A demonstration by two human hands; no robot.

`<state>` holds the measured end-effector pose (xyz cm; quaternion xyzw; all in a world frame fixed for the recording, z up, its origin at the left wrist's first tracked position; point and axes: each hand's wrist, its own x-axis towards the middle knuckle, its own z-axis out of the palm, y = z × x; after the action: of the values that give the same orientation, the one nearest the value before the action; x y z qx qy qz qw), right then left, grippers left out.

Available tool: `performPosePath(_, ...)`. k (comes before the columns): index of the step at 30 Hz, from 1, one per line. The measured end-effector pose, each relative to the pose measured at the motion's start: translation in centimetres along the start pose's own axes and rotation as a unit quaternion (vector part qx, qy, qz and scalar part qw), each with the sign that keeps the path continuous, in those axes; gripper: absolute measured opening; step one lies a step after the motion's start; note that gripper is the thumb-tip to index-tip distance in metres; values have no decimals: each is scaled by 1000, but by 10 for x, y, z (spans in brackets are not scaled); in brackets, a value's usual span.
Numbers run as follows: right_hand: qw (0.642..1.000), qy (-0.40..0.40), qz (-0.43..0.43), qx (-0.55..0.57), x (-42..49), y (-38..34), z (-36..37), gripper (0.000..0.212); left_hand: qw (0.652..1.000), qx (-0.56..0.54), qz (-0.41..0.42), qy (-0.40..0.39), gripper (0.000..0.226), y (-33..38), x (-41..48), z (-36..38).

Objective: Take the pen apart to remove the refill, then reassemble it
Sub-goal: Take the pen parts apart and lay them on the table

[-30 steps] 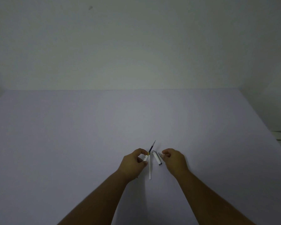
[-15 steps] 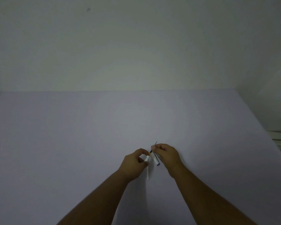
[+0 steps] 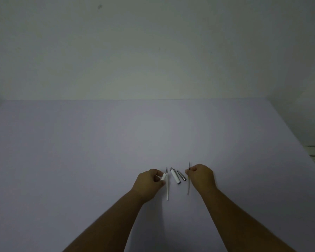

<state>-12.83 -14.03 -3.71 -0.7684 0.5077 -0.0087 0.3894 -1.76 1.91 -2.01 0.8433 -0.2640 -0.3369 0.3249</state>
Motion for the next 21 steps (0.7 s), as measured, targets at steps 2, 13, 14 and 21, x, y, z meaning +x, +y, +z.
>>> performPosePath(2,1000,4,2,-3,-1,3,3,25,1000,3,1,3,26,-1,0,1)
performPosePath(13,999,18,17,24,-6,5,8,17,999,-17,-12,24,23,-3,1,0)
performPosePath(14,999,25,13,28,-8,3,7,15,999,-21,-13,26,22,-3,1,-1)
performPosePath(21,991,-40,-91,-89,-29,-26,34,23,997,-31,-26,73,17,-8,-2,-6)
